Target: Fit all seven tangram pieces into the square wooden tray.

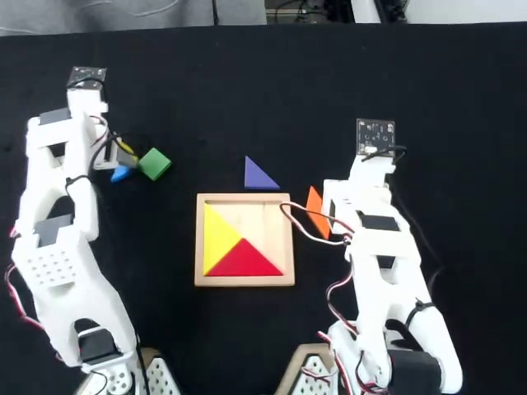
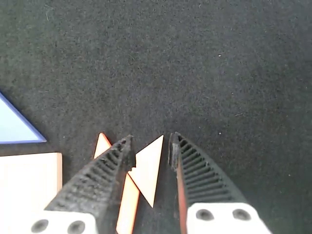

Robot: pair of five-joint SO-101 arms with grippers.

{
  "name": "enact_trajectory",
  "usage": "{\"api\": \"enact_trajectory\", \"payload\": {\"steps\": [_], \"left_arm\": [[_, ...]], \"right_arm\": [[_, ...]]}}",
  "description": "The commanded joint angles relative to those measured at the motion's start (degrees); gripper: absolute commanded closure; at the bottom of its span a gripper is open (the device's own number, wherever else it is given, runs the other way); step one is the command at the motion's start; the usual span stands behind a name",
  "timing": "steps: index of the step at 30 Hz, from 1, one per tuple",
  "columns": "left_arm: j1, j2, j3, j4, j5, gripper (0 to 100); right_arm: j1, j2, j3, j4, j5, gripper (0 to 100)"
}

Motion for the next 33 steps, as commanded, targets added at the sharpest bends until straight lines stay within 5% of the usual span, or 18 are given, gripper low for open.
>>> {"api": "enact_trajectory", "payload": {"steps": [1,7,13,24,33], "left_arm": [[-1.71,-1.05,-3.65,5.63,-0.53,68],[6.02,-10.90,-6.37,27.34,-0.18,68],[11.91,-31.47,-0.92,32.70,7.21,68],[34.15,-67.43,43.30,14.86,22.59,68],[25.27,-92.04,67.56,-1.67,23.65,68]], "right_arm": [[-0.97,-2.33,-0.84,-1.23,-0.18,87.1],[-0.97,-2.15,-0.84,-1.32,-0.18,87.1],[-0.97,-2.33,-0.84,-1.32,-0.18,87.1],[-0.88,-2.15,-0.84,-1.32,-0.18,87.1],[-0.88,-2.07,-0.84,-1.32,-0.18,87.1]]}}
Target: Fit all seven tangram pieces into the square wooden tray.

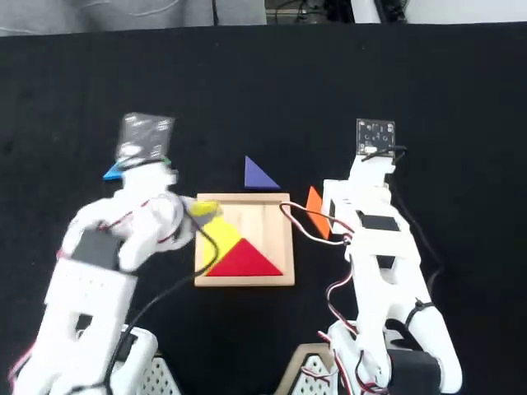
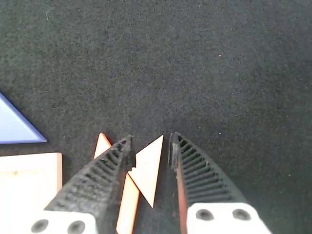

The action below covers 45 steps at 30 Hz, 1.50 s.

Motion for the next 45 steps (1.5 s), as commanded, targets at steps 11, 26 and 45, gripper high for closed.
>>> {"api": "enact_trajectory", "payload": {"steps": [11,26,45], "left_arm": [[-2.77,-7.30,20.53,-21.10,0.88,68],[-2.77,-7.82,20.97,-21.10,0.88,68],[-2.86,-7.82,21.05,-21.10,0.88,68]], "right_arm": [[-0.88,-2.07,-0.84,-1.32,-0.18,87.1],[-0.88,-2.07,-0.84,-1.32,-0.18,87.1],[-0.88,-2.07,-0.84,-1.32,-0.18,87.1]]}}
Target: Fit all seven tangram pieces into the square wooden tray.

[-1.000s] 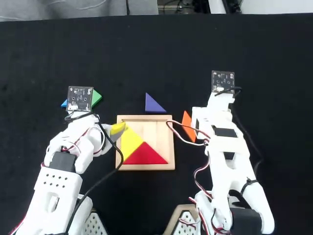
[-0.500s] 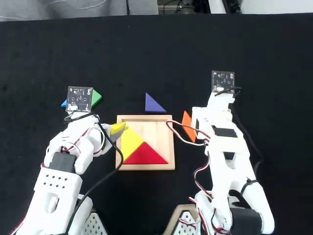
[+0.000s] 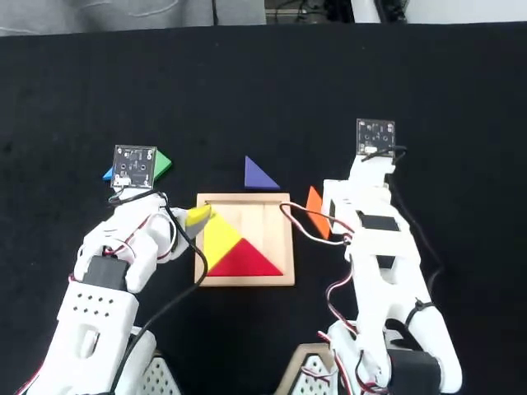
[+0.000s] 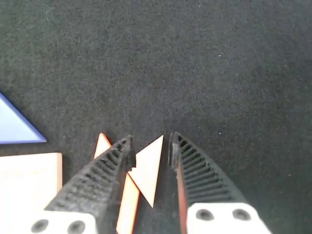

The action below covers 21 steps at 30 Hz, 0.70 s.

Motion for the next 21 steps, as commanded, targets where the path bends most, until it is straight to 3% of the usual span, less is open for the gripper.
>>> {"api": "enact_trajectory", "payload": {"steps": [1,21], "left_arm": [[-0.40,-0.97,-0.48,-0.97,0.44,68],[-0.84,-0.97,-0.40,-1.41,0.53,68]], "right_arm": [[-0.88,-2.07,-0.84,-1.32,-0.18,87.1],[-0.97,-2.07,-0.92,-1.32,-0.18,87.1]]}}
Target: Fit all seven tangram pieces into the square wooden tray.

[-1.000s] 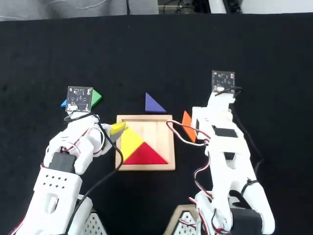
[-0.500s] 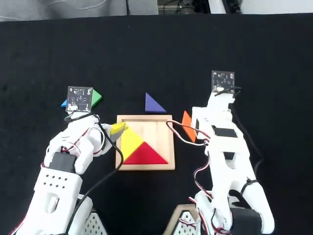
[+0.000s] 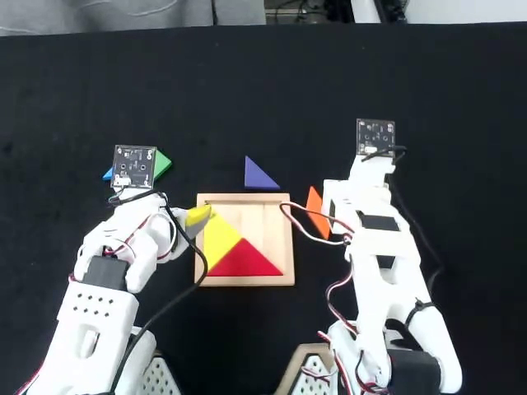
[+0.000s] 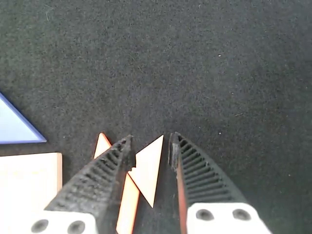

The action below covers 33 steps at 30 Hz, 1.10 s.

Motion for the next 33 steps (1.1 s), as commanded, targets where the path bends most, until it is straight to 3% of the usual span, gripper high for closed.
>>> {"api": "enact_trajectory", "payload": {"steps": [1,22,29,33], "left_arm": [[-0.75,-0.97,-0.40,-1.41,0.53,68],[-0.75,-0.97,-0.48,-1.58,0.53,68],[-0.84,-0.97,1.36,-5.45,0.53,68],[-0.75,-0.97,1.36,-5.36,0.09,74]], "right_arm": [[-0.97,-2.15,-0.92,-1.32,-0.18,87.1],[-0.97,-2.15,-0.92,-1.32,-0.18,87.1],[-0.97,-2.15,-0.92,-1.32,-0.18,87.1],[-0.97,-2.15,-0.92,-1.32,-0.18,87.1]]}}
